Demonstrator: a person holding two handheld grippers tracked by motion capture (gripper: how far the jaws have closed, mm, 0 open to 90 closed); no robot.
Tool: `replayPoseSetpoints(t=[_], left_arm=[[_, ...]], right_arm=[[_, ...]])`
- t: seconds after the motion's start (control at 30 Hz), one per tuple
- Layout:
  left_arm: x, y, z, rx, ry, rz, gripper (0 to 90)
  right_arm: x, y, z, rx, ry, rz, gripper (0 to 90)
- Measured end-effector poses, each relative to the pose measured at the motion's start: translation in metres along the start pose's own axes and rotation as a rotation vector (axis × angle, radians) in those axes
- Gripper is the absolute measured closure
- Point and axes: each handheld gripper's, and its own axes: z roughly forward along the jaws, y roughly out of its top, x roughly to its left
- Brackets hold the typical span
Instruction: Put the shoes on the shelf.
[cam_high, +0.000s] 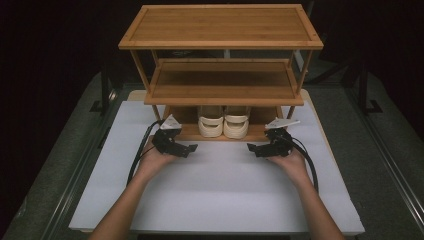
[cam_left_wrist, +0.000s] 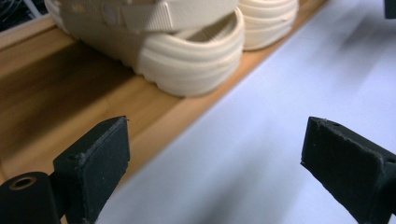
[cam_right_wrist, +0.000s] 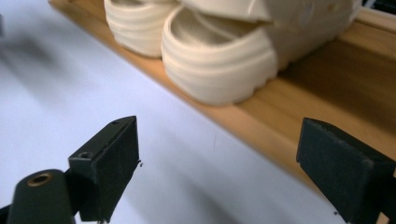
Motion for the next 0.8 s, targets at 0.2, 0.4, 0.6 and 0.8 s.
replayPoseSetpoints(t=[0.2,0.4,0.6,0.8], left_arm=[[-0.009,-0.027,-0.025,0.02,-0.002,0.004,7.5],[-0.015,-0.061,-0.053,0.049,0.025,0.0,7.4],[-0.015,-0.088,-0.078,0.084,0.052,-0.018,2.8],[-0.016,-0.107,-0.097,0.103,0.064,-0.004,0.0]], right_arm=[[0.004,-0.022,-0.019,0.016,-0.006,0.006,9.6],[0.008,-0.042,-0.042,0.04,-0.02,-0.003,6.7],[0.009,-0.064,-0.064,0.055,-0.034,0.018,2.3],[0.01,-0.092,-0.08,0.072,-0.056,0.021,2.3]])
